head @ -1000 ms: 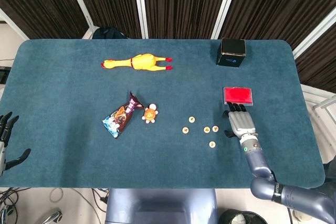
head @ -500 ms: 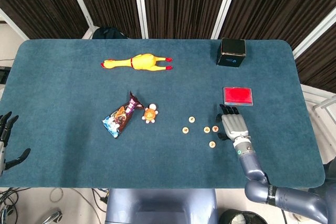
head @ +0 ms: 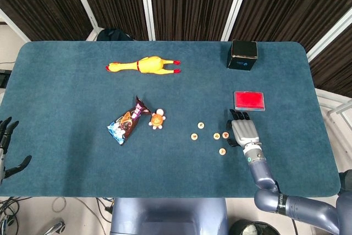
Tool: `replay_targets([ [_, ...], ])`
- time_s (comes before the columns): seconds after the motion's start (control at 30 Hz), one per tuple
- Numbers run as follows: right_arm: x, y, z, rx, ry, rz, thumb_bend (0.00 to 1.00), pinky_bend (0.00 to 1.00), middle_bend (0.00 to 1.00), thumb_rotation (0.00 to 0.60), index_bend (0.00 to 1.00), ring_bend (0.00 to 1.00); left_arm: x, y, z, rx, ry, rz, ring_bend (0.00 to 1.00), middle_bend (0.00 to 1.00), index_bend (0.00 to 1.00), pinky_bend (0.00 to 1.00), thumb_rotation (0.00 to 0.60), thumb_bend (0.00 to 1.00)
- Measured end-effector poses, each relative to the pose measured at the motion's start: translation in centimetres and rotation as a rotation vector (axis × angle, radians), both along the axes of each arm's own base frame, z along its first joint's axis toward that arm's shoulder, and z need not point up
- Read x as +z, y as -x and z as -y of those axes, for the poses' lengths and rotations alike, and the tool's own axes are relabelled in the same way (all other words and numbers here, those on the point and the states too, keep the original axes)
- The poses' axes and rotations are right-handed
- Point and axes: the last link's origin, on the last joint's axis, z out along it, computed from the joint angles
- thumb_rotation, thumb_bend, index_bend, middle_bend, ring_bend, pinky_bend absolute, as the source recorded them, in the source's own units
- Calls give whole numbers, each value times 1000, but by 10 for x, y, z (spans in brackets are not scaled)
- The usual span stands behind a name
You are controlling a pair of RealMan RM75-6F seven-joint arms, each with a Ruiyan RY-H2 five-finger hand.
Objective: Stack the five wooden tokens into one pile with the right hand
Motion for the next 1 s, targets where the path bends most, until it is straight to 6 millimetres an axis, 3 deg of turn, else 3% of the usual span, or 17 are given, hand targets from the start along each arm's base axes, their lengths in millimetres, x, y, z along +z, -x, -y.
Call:
replay_targets([
  [1.0, -12, -1, 2, 1, -10, 5, 385, 0, 24, 600, 505, 74, 1, 0, 0, 1, -3, 4, 0, 0, 99, 5, 600, 206],
])
